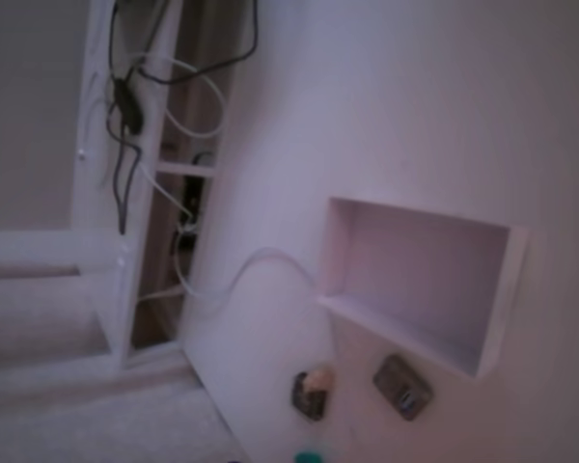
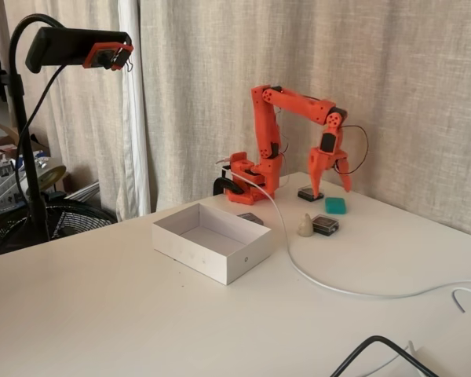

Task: Grasp the green cube and put it in the bin.

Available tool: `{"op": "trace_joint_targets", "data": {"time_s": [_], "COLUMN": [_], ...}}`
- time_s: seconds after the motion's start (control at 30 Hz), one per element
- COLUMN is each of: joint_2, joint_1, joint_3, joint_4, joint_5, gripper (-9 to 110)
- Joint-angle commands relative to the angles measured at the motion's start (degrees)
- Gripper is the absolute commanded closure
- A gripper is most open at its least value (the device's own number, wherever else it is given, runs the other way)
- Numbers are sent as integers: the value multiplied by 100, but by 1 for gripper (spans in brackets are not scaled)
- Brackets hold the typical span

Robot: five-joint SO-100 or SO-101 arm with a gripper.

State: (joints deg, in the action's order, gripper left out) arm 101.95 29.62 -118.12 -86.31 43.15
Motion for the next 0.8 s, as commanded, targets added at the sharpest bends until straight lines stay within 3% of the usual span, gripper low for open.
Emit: {"op": "trace_joint_targets", "data": {"time_s": [0.0, 0.77], "joint_2": [79, -378], "joint_1": [-62, 158], "joint_3": [-149, -686], "joint_4": [-26, 1503], "joint_5": [-18, -18], "gripper": [63, 64]}}
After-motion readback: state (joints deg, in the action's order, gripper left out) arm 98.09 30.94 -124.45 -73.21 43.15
